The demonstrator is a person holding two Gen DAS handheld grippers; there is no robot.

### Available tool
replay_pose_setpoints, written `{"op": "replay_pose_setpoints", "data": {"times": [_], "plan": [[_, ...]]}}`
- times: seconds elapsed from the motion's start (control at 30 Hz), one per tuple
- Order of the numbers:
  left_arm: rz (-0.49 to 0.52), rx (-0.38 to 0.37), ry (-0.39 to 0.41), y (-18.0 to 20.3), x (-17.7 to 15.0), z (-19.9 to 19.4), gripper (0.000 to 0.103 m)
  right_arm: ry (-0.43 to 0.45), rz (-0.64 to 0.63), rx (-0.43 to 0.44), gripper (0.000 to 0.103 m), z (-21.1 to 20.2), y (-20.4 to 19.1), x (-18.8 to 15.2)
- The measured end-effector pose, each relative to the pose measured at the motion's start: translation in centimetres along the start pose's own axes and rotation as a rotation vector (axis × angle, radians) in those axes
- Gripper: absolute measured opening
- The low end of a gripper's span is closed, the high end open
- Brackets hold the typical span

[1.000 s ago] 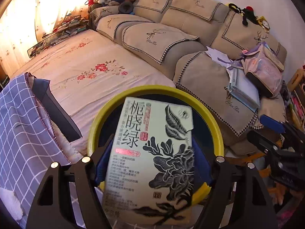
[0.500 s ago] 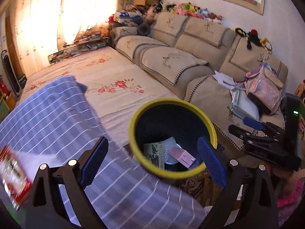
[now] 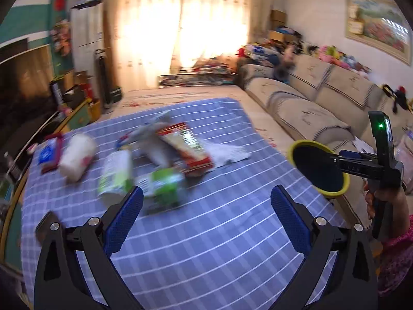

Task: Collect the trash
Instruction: 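Return to the table and grasp the red snack bag with the right gripper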

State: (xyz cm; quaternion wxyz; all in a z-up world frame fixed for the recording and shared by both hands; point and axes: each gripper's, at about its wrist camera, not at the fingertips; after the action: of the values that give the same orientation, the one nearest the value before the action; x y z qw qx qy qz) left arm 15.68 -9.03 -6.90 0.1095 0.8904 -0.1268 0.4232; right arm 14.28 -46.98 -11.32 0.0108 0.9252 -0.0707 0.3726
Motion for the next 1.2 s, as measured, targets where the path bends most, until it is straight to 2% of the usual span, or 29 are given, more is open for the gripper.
{"op": "replay_pose_setpoints", "data": {"times": [0.17, 0.27, 0.4, 0.53, 0.8, 1.07, 1.17, 1.2], "plan": [[-0.088, 0.072, 0.008, -4.6, -2.2, -2.2, 0.098, -0.004, -0.128, 0.148, 0.068, 1.2, -8.1, 2.0], [-0.115, 0.084, 0.014, -6.1, -2.9, -3.1, 0.098, -0.019, -0.182, 0.23, 0.068, 2.2, -12.5, 3.3], [-0.127, 0.111, 0.027, -6.9, -3.5, -3.4, 0.098, -0.027, -0.224, 0.29, 0.068, 3.4, -16.7, 5.3], [-0.149, 0.109, 0.025, -7.7, -3.9, -3.3, 0.098, -0.038, -0.263, 0.324, 0.068, 4.8, -19.7, 6.9], [-0.172, 0.105, 0.015, -8.8, -4.4, -2.7, 0.098, -0.115, -0.304, 0.35, 0.068, 8.8, -23.0, 8.4], [-0.176, 0.092, -0.005, -8.8, -4.4, -1.5, 0.098, -0.174, -0.291, 0.37, 0.068, 11.4, -23.7, 8.4], [-0.172, 0.089, -0.007, -8.5, -4.4, -1.4, 0.098, -0.186, -0.29, 0.377, 0.059, 11.8, -23.9, 8.3], [-0.172, 0.089, -0.008, -8.5, -4.3, -1.3, 0.098, -0.191, -0.291, 0.38, 0.051, 11.9, -24.0, 8.3]]}}
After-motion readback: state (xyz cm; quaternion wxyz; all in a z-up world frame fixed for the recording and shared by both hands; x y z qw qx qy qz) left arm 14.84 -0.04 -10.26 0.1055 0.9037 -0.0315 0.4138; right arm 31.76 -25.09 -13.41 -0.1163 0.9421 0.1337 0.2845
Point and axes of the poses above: each gripper's, at about its wrist camera, not at the fingertips, and z roughly the way its jaws point, y to its right, x to its top, and after that the axes turned 3 degrees about -z, right-handed
